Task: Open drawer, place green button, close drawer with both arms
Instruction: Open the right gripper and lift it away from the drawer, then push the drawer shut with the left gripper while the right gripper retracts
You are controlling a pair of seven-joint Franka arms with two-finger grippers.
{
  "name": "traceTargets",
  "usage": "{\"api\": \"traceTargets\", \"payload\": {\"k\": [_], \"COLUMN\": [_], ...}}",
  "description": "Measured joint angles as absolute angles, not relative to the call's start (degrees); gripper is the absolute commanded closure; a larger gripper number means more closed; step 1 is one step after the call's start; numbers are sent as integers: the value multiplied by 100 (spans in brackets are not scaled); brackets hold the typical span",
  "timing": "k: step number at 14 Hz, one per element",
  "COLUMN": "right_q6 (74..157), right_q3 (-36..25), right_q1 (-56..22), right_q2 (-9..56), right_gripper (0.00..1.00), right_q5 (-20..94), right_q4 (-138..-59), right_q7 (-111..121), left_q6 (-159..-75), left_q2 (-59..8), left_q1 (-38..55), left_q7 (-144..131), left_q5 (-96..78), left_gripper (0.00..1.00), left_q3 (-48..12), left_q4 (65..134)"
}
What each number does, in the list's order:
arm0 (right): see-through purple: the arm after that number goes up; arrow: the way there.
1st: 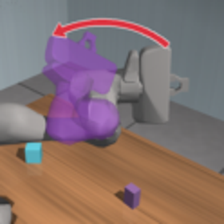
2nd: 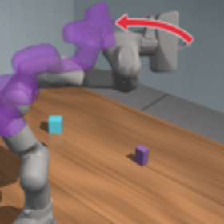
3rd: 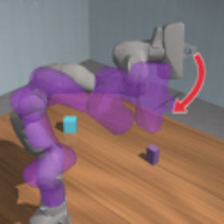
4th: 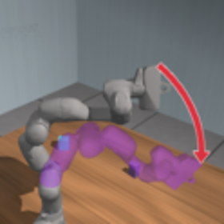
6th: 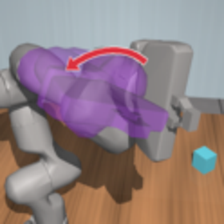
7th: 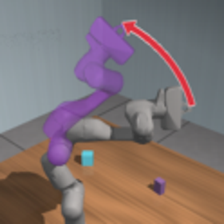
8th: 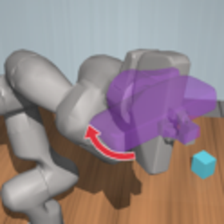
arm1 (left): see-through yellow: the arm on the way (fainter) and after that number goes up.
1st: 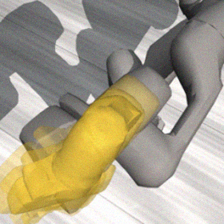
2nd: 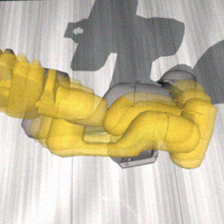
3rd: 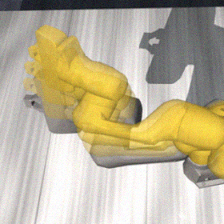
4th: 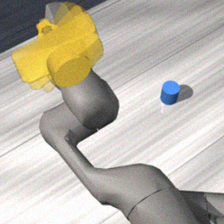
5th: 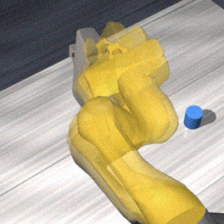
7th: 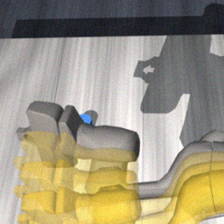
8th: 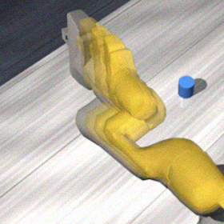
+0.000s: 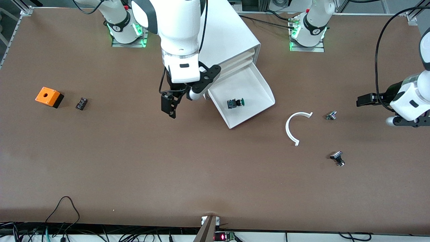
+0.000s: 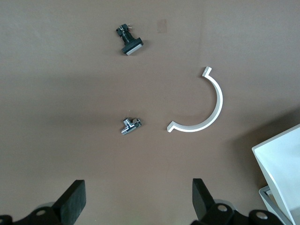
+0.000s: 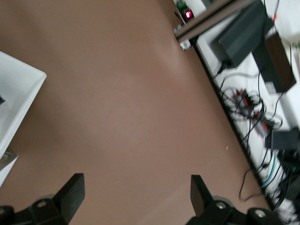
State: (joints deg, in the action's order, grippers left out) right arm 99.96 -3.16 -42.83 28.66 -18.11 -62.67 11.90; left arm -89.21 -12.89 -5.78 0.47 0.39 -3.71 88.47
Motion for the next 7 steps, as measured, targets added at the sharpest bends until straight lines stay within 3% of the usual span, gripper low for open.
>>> {"api": "traceTargets", "payload": {"k": [7], "right_q6": [9014], "right_q3": [-407], "right_q1": [-3695], "right_q2": [2870], "right_gripper": [0], "right_q5": [-1649], "right_q4": [-6318], "right_q7": [-752], "left_q6": [-9303], "left_q2": [-1895], "left_q1": [-278], "left_q7": [-681], "left_q5": [-405], "left_gripper": [0], "left_q3": [-396], "left_q4": [8883]}}
